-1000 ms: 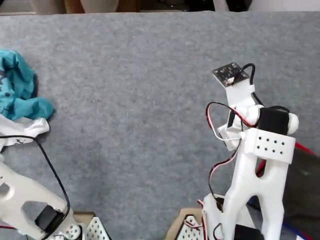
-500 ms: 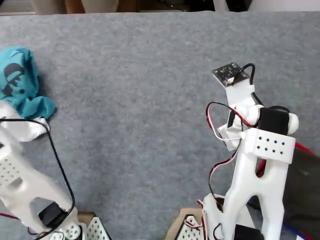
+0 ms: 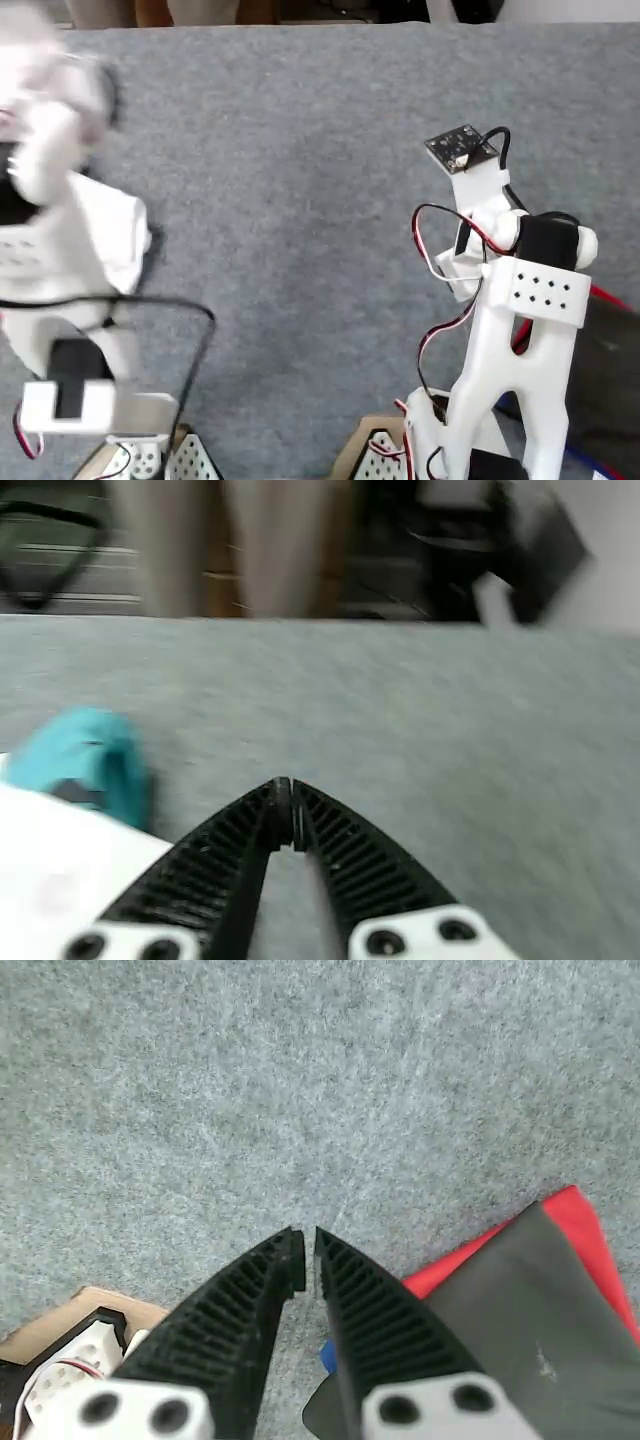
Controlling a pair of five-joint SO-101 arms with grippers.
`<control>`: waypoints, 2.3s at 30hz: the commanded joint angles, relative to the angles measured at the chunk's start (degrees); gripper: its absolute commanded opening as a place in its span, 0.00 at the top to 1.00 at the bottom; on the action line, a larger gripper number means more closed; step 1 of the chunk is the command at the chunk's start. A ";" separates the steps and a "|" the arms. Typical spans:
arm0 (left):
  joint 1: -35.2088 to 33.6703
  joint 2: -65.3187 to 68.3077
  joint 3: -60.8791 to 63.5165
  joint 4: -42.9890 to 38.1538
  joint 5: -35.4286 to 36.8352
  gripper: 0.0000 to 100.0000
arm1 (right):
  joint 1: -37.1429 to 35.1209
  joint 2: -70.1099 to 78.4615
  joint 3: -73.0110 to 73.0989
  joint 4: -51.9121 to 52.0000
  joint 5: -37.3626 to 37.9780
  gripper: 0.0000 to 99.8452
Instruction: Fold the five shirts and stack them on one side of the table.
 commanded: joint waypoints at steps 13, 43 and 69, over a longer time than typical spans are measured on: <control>-22.51 -7.43 37.45 -2.90 -5.89 0.80 | -0.66 -1.36 0.13 -0.97 -0.53 0.96; -37.89 18.86 49.58 -29.80 -17.93 0.98 | -7.52 -1.71 0.04 -1.41 -0.62 0.96; 26.81 5.85 10.73 0.53 -5.89 0.98 | -6.81 -1.71 -0.22 -1.41 -0.62 0.96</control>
